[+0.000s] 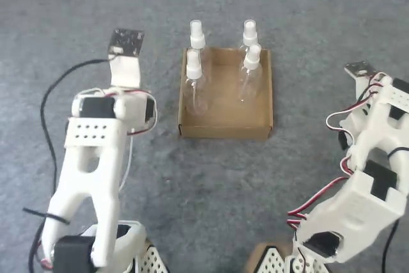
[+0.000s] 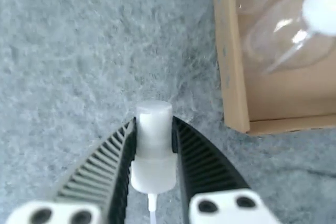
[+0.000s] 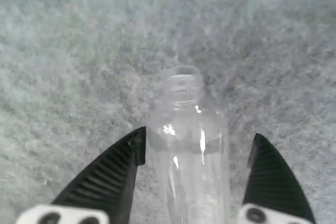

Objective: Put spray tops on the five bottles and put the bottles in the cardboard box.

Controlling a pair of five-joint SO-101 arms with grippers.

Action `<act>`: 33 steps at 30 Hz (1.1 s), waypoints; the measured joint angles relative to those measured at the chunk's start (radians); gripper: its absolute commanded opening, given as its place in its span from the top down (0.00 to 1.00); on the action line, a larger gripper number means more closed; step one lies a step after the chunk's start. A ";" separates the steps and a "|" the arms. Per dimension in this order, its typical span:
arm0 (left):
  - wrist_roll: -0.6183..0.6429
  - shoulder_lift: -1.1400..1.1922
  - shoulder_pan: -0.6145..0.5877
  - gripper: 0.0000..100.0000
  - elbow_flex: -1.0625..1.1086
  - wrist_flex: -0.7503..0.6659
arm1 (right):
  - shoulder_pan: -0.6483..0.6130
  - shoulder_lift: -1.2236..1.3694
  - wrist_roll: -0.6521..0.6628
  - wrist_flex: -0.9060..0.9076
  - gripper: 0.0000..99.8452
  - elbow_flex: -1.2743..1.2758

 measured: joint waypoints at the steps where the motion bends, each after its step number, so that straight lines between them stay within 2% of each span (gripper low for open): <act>1: 0.000 -0.002 0.000 0.99 0.032 -0.026 | 0.000 0.000 0.003 0.005 0.73 0.000; 5: 0.000 -0.002 0.000 0.99 0.130 -0.110 | 0.000 -0.048 0.071 0.054 0.73 0.000; 9: 0.000 -0.002 -0.003 0.99 0.147 -0.127 | 0.000 -0.104 0.210 0.109 0.73 0.000; 13: 0.000 -0.008 -0.005 0.99 0.147 -0.127 | 0.006 -0.107 0.270 0.104 0.73 0.049; 28: 0.000 -0.008 -0.003 0.99 0.147 -0.127 | 0.005 -0.028 0.296 -0.057 0.74 0.087; 30: 0.000 -0.008 -0.003 0.99 0.147 -0.127 | 0.005 -0.025 0.296 -0.060 0.77 0.087; 33: 0.000 -0.008 -0.003 0.99 0.147 -0.127 | 0.005 -0.025 0.296 -0.060 0.89 0.087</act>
